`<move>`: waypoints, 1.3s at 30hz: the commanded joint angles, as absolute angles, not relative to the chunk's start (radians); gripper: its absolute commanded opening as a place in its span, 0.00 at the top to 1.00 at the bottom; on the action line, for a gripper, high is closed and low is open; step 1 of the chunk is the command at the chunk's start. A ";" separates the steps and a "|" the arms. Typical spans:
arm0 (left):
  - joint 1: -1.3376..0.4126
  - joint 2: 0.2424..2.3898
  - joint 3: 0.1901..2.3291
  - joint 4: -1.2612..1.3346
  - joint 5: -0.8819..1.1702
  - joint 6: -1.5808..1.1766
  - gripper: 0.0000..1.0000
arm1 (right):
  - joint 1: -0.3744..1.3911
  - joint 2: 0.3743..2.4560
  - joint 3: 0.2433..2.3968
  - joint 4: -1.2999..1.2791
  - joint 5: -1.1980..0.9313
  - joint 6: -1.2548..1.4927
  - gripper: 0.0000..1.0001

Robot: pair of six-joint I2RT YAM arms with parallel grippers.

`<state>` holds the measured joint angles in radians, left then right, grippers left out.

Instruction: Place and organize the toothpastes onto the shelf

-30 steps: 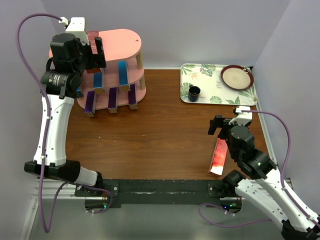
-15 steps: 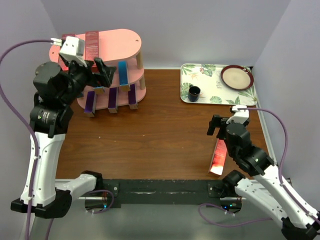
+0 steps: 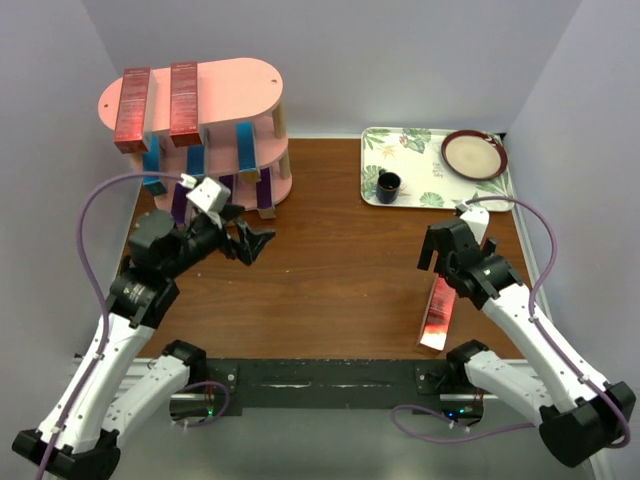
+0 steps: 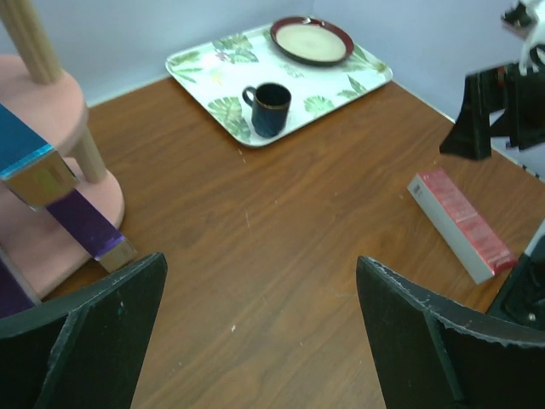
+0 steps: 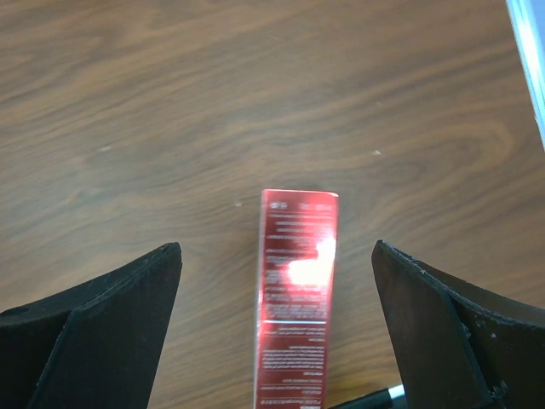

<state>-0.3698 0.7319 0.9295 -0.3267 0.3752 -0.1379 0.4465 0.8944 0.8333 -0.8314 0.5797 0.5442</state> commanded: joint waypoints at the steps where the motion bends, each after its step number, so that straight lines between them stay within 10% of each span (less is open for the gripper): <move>1: -0.380 0.677 0.770 -0.135 0.454 -0.166 0.01 | 0.348 0.949 0.816 -0.845 0.500 0.580 0.01; 15: -0.437 0.660 0.588 -0.077 0.390 -0.153 0.01 | 0.158 1.199 0.693 -0.683 0.278 0.555 0.08; 39: -0.688 0.851 0.673 -0.152 0.226 -0.159 0.03 | 0.158 1.301 0.761 -0.623 0.152 0.620 0.78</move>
<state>-0.5591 0.8211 0.5938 -0.1513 0.3309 -0.1539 0.1581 1.3174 0.7040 -0.6231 0.2096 0.5617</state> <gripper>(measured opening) 0.972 0.610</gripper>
